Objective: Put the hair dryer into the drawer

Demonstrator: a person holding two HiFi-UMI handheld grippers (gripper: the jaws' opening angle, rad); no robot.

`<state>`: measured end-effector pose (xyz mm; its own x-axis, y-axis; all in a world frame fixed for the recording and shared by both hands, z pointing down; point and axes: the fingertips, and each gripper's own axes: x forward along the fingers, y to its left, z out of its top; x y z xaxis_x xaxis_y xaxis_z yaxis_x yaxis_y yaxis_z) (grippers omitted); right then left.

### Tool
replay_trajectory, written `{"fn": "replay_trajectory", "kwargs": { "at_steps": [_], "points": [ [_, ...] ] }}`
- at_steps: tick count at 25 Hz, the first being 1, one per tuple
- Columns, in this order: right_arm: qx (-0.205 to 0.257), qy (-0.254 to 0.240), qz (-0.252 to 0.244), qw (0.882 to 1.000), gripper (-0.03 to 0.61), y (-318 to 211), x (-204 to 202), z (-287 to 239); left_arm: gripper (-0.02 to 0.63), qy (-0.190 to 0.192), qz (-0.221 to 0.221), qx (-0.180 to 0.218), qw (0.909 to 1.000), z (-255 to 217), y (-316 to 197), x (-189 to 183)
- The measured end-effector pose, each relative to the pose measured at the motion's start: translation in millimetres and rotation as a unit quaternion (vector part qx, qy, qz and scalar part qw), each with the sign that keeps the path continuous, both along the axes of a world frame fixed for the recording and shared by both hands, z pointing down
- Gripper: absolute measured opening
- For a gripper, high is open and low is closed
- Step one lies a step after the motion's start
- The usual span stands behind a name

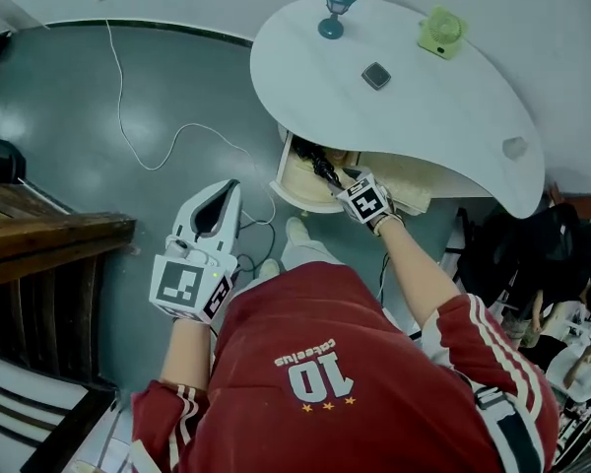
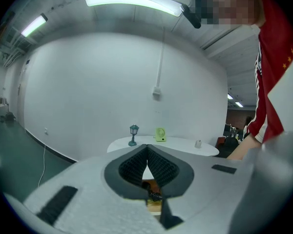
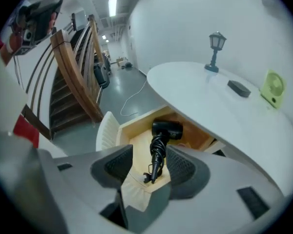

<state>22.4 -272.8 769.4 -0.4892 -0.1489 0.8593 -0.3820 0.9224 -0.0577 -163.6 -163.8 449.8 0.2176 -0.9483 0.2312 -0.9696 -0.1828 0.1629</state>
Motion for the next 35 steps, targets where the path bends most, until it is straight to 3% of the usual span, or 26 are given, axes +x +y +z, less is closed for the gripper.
{"fn": "replay_trajectory", "kwargs": {
  "at_steps": [5,15,24,29,35],
  "points": [
    [0.001,-0.046,0.062,0.997,0.221,16.6,10.6,-48.3,0.0,0.003,0.02,0.028,0.9994,-19.9,11.5,-4.9],
    [0.067,-0.122,0.147,0.979,0.233,55.1,27.6,-152.6,0.0,0.014,0.057,0.05,0.997,-46.3,48.4,-5.7],
    [0.116,-0.173,0.193,0.959,0.242,138.2,58.9,-242.8,-0.002,-0.021,0.099,0.113,0.9885,-101.7,112.8,11.1],
    [0.148,-0.176,0.178,0.957,0.242,183.6,84.5,-286.3,0.0,-0.066,0.123,0.138,0.9805,-120.3,134.7,27.6],
    [0.194,-0.225,0.213,0.931,0.241,202.5,123.2,-344.7,-0.009,-0.048,0.146,0.144,0.9776,-128.6,145.8,48.8]
  ]
}}
